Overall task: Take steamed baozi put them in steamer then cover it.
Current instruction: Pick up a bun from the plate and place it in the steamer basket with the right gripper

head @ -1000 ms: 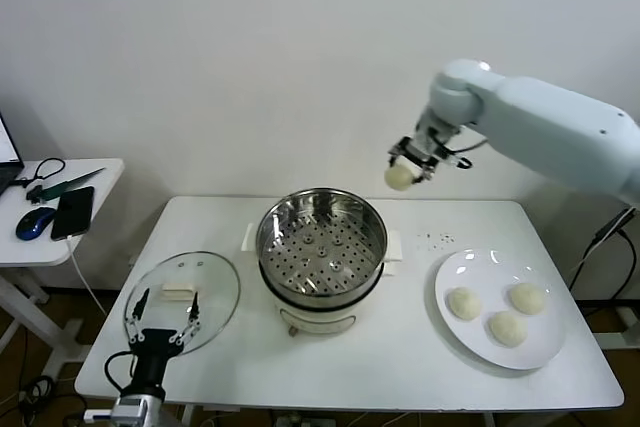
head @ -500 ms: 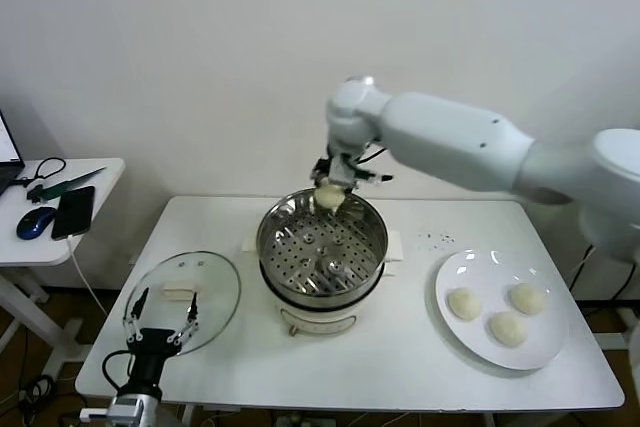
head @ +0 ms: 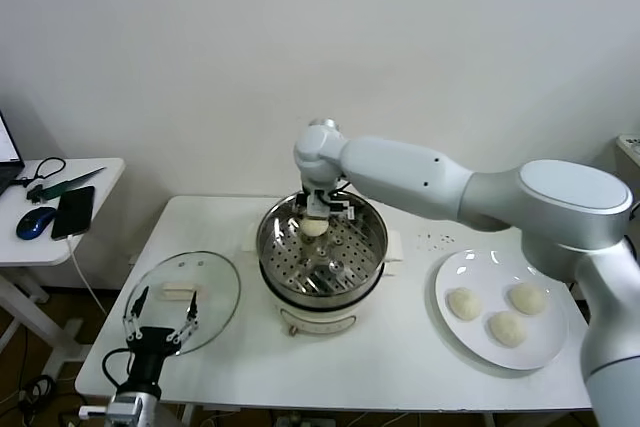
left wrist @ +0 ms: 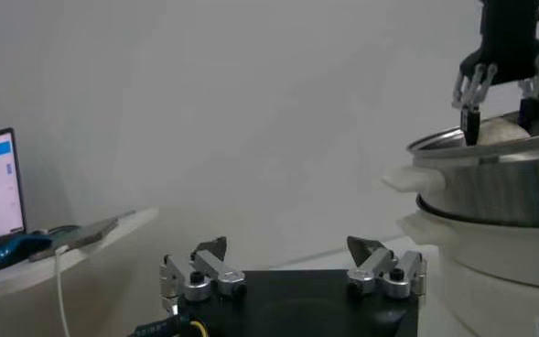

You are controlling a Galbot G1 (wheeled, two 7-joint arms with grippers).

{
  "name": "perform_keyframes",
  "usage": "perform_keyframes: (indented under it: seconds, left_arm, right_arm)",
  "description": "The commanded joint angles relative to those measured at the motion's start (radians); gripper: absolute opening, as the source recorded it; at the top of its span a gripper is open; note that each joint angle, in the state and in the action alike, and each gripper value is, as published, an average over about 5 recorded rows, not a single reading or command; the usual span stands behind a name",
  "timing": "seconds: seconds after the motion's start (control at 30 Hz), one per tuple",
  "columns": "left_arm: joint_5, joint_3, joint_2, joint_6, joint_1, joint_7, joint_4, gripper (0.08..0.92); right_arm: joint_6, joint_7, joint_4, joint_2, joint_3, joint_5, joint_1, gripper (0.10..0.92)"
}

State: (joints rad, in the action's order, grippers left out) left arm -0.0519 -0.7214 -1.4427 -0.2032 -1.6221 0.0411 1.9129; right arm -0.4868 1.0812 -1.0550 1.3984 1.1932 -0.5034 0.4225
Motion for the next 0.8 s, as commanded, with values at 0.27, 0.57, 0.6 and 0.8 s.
perform_keyframes:
  seconds: [0.27, 0.57, 0.6, 0.8]
  left_arm:
    - [0.002, 0.005, 0.004, 0.001, 0.003, -0.001, -0.01, 0.823]
    - [-0.003, 0.015, 0.012, 0.002, 0.0, 0.0, -0.01, 0.823]
    - [-0.004, 0.016, 0.012, 0.002, 0.0, 0.0, -0.01, 0.823]
    - [-0.006, 0.022, 0.018, 0.004, -0.004, 0.0, -0.008, 0.823]
  right_arm:
    - [0.007, -0.016, 0.046, 0.018, 0.005, 0.012, -0.029, 0.713]
    - [0.018, -0.003, -0.045, -0.053, -0.006, 0.111, 0.075, 0.822]
    - [0.024, 0.0, -0.065, -0.071, -0.004, 0.132, 0.096, 0.822]
    - [0.168, -0.008, -0.197, -0.256, 0.084, 0.413, 0.265, 0.823]
